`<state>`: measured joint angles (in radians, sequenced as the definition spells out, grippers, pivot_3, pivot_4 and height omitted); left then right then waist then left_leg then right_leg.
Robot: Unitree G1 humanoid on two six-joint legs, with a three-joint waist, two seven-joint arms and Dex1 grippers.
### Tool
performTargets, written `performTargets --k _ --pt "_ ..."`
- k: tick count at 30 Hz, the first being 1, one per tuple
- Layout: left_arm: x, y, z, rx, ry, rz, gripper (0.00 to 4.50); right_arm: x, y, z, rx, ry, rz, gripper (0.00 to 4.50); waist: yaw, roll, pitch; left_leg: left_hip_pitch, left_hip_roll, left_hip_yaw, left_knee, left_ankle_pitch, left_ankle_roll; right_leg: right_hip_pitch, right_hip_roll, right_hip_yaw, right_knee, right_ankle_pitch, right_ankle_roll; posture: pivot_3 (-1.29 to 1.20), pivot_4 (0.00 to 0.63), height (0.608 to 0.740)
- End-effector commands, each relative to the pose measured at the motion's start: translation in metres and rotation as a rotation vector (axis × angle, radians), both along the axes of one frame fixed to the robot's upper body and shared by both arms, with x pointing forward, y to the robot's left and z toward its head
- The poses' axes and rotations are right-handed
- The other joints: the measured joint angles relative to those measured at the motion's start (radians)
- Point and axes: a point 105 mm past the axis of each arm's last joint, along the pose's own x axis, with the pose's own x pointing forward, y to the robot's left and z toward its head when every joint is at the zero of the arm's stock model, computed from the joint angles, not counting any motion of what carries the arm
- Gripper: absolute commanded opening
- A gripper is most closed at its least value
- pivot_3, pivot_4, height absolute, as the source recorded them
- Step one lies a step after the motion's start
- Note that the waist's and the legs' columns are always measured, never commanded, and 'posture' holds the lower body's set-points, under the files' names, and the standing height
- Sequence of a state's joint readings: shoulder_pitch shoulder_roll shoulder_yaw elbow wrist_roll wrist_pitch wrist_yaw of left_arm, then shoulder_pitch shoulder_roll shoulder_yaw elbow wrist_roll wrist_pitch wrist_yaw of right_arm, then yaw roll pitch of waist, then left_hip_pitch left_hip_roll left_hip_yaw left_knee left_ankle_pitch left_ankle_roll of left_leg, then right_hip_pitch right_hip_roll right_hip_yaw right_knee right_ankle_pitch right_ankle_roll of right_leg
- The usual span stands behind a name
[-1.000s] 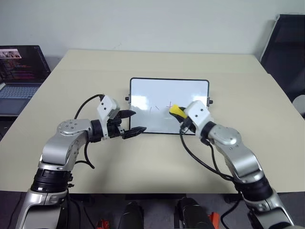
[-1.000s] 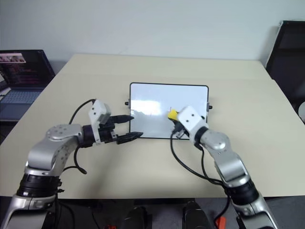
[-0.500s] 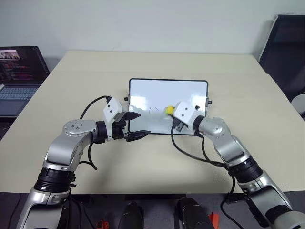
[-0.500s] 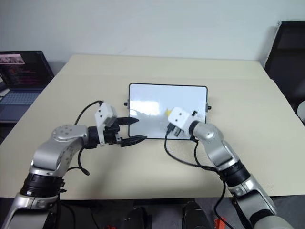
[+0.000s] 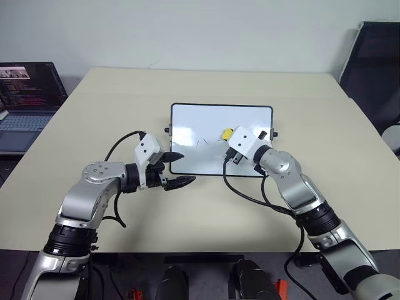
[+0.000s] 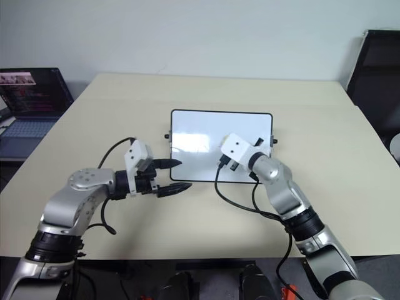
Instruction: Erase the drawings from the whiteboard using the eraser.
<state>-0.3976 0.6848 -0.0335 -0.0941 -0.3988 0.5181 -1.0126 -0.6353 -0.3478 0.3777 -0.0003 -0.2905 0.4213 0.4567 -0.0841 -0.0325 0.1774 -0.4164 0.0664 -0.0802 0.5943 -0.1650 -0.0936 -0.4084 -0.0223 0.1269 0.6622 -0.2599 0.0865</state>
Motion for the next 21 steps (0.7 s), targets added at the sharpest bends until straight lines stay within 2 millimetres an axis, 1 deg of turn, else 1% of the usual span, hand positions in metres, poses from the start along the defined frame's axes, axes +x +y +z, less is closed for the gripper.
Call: performTargets --k 1,3,7,10,14,16,19,21 --pt "-0.002 0.003 0.012 0.002 -0.054 -0.004 4.50 -0.012 0.002 -0.030 -0.050 0.147 0.047 0.87 0.000 0.000 0.000 0.000 0.000 0.000 0.000 0.000 0.000 0.000 0.000 0.000 0.000 0.000 0.000 0.00 0.150 0.740" --pt "-0.002 0.004 0.012 0.003 -0.052 -0.001 4.50 -0.014 0.009 -0.025 -0.050 0.128 0.076 0.87 -0.001 0.000 0.000 0.000 0.000 0.000 0.000 0.000 0.000 0.000 0.000 0.000 0.000 0.000 0.000 0.00 0.150 0.740" --pt "-0.004 0.003 0.012 0.003 -0.052 0.000 4.50 -0.003 0.020 0.002 -0.028 -0.024 0.068 0.87 -0.007 0.000 0.000 0.000 0.000 0.000 0.000 0.000 0.000 -0.001 0.000 0.000 0.000 0.000 0.000 0.00 0.150 0.740" --pt "-0.006 0.002 0.012 0.002 -0.051 -0.002 4.50 0.002 0.027 0.012 -0.024 -0.085 0.080 0.87 -0.006 0.000 0.001 0.000 0.000 0.000 0.000 0.000 0.000 -0.002 0.000 0.000 0.000 0.000 -0.001 0.00 0.150 0.740" --pt "-0.007 0.001 0.012 -0.001 -0.050 -0.002 4.50 0.002 0.035 0.010 -0.029 -0.077 0.106 0.87 -0.004 0.000 0.001 -0.001 0.000 0.000 -0.001 0.000 0.000 -0.002 0.000 0.000 -0.001 0.000 -0.001 0.00 0.150 0.740" --pt "-0.007 0.002 0.011 0.000 -0.049 -0.001 4.50 0.003 0.034 0.005 -0.025 -0.047 0.095 0.87 -0.004 0.000 0.001 -0.002 0.000 0.000 -0.002 0.000 0.000 -0.003 0.000 0.000 -0.001 0.000 0.000 0.00 0.150 0.740" --pt "-0.005 0.005 0.010 -0.001 -0.047 0.006 4.50 0.003 0.024 -0.004 -0.030 -0.003 0.062 0.87 -0.005 0.000 0.001 -0.002 0.000 0.000 -0.003 0.000 0.000 -0.003 0.000 0.000 -0.001 -0.001 0.000 0.00 0.150 0.740" --pt "-0.005 0.009 0.007 0.000 -0.042 0.019 4.50 0.000 0.012 -0.008 -0.019 0.019 0.046 0.87 -0.003 0.000 0.001 -0.002 0.000 0.000 -0.003 0.000 0.000 -0.003 0.000 0.000 -0.001 -0.001 0.000 0.00 0.150 0.740"
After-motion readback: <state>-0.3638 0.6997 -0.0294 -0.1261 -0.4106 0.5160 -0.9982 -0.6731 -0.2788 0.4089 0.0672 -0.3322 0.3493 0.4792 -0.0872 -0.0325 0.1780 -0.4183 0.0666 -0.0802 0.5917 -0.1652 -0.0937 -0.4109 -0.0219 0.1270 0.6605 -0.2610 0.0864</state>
